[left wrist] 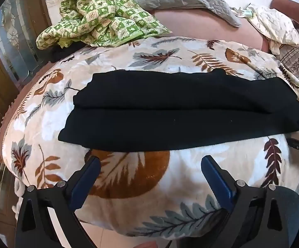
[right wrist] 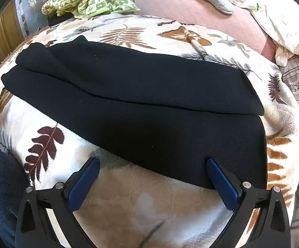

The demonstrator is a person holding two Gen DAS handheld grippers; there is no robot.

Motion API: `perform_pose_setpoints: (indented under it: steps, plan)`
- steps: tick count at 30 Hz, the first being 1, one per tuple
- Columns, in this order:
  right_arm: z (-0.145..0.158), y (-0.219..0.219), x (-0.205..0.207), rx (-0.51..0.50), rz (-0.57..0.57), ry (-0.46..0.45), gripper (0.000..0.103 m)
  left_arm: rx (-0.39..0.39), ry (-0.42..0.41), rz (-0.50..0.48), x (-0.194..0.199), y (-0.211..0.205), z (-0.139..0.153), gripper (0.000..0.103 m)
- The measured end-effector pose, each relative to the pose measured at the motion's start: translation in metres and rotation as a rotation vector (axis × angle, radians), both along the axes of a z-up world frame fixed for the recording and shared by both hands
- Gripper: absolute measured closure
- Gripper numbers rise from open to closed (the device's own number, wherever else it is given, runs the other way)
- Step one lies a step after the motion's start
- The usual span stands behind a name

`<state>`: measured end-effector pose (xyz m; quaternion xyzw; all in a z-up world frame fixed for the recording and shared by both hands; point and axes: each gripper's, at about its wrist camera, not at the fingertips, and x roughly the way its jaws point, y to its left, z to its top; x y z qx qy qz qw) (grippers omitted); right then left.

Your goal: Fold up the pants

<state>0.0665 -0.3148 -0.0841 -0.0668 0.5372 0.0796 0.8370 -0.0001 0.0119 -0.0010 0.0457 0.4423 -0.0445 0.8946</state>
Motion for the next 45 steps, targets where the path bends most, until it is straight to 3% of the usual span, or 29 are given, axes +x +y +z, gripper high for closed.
perform_pose_setpoints:
  steps: [5,17,21,24,27,29,34,38,42,45]
  plan:
    - [0.0,0.0,0.0,0.001,-0.001,-0.003,0.001,0.037,0.009,0.001,0.003,-0.013,-0.005,0.005]
    - [0.001,0.0,-0.001,-0.001,-0.004,-0.004,0.001,0.031,0.023,-0.013,0.006,-0.012,-0.014,0.003]
    - [0.003,0.0,0.001,-0.002,-0.018,0.008,0.001,0.033,-0.076,-0.082,-0.004,-0.02,-0.009,0.001]
    - [0.004,0.001,0.003,-0.006,-0.027,0.014,0.001,-0.018,-0.091,-0.141,-0.007,-0.023,-0.01,0.001]
    - [0.002,0.001,0.002,-0.01,-0.037,0.021,0.001,-0.127,0.017,-0.181,-0.001,-0.022,-0.017,0.001]
    - [0.002,0.002,0.002,-0.015,-0.031,0.021,0.001,-0.158,0.033,-0.196,-0.001,-0.022,-0.019,0.001]
    - [0.002,0.002,0.002,-0.019,-0.03,0.022,0.001,-0.187,0.035,-0.189,0.006,-0.01,-0.013,0.008]
    - [0.003,0.003,0.001,-0.024,-0.03,0.017,0.001,-0.172,0.019,-0.176,0.001,-0.01,-0.013,0.025]
    - [0.003,0.004,0.001,-0.025,-0.028,0.014,0.001,-0.237,0.049,-0.164,0.003,-0.003,-0.016,0.025]
    - [0.004,0.004,0.001,-0.025,-0.023,0.017,0.001,-0.243,0.047,-0.126,0.005,0.004,-0.016,0.025]
